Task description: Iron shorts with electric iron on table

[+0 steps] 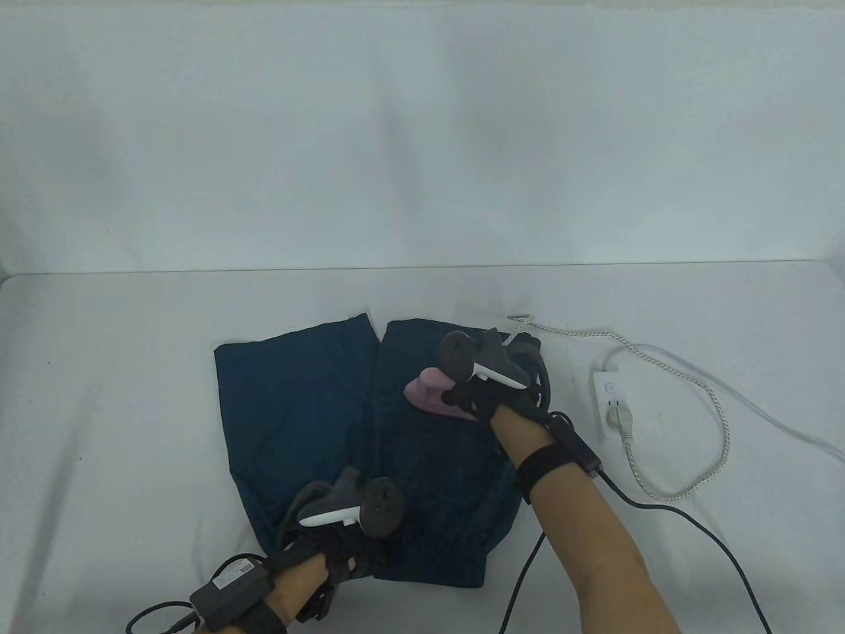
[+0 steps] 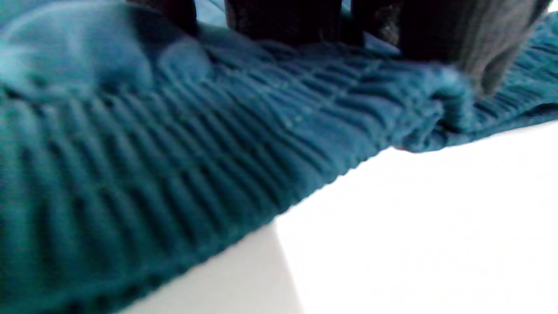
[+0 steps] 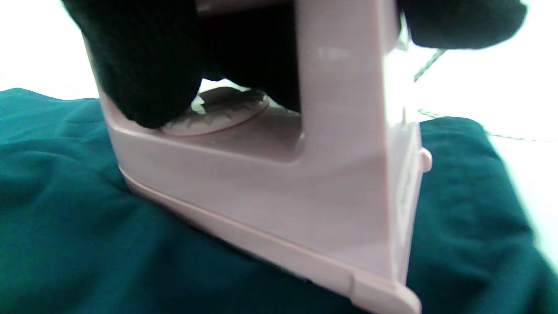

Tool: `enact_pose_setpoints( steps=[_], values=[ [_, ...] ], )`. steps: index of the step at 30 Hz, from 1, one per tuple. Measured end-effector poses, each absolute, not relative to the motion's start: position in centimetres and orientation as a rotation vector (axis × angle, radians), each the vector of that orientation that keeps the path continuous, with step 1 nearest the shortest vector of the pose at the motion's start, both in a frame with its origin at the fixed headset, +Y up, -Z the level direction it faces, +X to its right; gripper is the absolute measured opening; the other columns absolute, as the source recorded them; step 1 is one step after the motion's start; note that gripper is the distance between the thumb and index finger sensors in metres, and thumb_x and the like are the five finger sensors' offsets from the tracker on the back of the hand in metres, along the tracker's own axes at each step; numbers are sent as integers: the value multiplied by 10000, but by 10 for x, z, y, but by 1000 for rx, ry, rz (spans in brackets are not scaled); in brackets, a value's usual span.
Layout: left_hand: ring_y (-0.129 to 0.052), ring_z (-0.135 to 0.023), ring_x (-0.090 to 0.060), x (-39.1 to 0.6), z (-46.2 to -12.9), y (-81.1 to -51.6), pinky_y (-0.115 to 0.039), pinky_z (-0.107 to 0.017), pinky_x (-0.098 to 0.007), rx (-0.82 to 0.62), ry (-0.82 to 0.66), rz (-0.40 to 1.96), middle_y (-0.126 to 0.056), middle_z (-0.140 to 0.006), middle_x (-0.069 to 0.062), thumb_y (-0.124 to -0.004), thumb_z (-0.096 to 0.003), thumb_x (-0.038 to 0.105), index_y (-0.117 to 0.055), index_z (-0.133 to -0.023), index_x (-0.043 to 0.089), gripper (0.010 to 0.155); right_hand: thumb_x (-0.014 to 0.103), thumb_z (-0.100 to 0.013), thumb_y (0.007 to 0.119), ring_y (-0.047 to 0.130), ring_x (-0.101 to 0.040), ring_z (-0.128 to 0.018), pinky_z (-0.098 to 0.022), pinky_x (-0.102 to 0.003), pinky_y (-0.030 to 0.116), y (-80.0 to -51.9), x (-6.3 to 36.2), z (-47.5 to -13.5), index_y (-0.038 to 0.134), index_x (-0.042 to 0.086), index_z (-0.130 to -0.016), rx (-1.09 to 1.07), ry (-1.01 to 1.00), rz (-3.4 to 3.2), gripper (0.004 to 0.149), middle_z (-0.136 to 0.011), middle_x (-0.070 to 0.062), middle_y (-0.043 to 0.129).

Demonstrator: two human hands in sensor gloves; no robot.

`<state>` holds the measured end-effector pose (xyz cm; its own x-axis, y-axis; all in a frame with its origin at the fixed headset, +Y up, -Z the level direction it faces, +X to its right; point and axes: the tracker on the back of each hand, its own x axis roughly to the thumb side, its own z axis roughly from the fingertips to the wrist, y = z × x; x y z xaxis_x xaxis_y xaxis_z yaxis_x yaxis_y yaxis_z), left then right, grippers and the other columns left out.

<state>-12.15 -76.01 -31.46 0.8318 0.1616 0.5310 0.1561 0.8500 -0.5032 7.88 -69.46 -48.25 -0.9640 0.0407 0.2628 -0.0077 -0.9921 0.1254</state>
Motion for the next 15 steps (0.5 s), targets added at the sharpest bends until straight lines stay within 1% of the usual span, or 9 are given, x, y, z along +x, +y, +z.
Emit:
enact_pose_setpoints(
  steps=[7, 11, 15],
  values=[
    [-593, -929, -195, -121, -314, -760, -486, -758, -607, -563, -599, -11, -481, -1091, 94, -813, -441, 565, -487, -1078, 462, 723, 511, -395, 950, 983, -77, -535, -310, -438, 857, -693, 115, -473, 729, 374, -902, 309, 184, 3122, 570, -719, 122, 896],
    [-594, -928, -193, -120, -314, -760, -488, -759, -607, -565, -600, -14, -480, -1091, 95, -812, -441, 567, -484, -1078, 463, 724, 508, -395, 949, 981, -80, -536, -314, -440, 854, -696, 123, -472, 729, 371, -901, 274, 180, 3095, 569, -720, 121, 894],
    [-591, -927, -192, -121, -314, -760, -484, -760, -607, -566, -600, -4, -481, -1089, 96, -813, -441, 567, -487, -1078, 462, 723, 503, -395, 952, 978, -83, -540, -318, -441, 849, -698, 121, -474, 727, 369, -904, 251, 183, 3050, 572, -722, 118, 894]
  ],
)
